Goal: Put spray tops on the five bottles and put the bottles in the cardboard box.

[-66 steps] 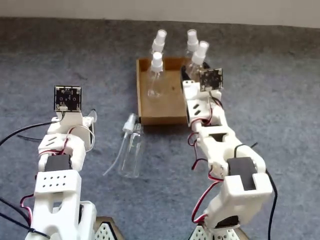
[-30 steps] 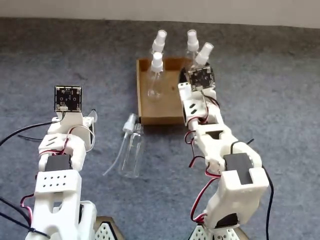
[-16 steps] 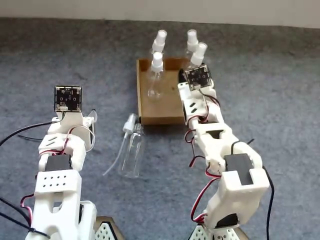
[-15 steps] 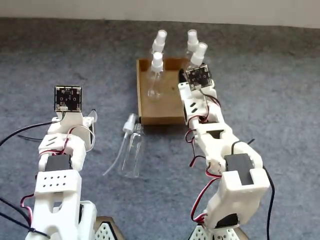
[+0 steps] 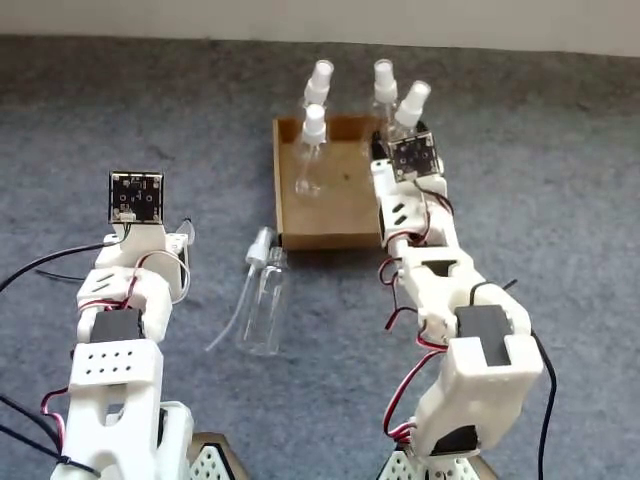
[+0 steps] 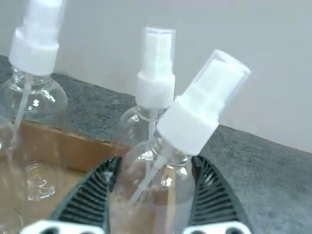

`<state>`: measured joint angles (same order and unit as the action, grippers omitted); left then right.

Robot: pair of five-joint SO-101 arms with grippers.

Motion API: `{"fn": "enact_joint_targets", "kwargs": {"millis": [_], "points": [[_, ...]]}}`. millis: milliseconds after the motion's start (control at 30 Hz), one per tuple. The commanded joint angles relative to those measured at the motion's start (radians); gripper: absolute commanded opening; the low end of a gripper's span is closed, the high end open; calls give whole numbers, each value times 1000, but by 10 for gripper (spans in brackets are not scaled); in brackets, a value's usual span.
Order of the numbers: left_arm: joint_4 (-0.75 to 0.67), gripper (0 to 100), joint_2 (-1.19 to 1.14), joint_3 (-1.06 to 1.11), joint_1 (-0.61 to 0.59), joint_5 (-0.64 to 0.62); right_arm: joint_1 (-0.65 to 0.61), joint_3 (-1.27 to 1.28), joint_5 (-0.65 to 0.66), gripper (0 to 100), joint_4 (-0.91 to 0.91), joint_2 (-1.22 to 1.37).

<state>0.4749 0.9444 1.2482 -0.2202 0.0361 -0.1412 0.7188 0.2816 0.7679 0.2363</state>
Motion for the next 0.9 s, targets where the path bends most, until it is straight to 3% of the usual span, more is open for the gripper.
{"fn": "enact_joint_targets", "kwargs": {"millis": [0, 867], "points": [[-18, 175, 2, -5, 19, -9, 15, -36, 14, 5, 56, -19], [-17, 175, 2, -5, 19, -9, 18, 24, 15, 5, 56, -18]]}}
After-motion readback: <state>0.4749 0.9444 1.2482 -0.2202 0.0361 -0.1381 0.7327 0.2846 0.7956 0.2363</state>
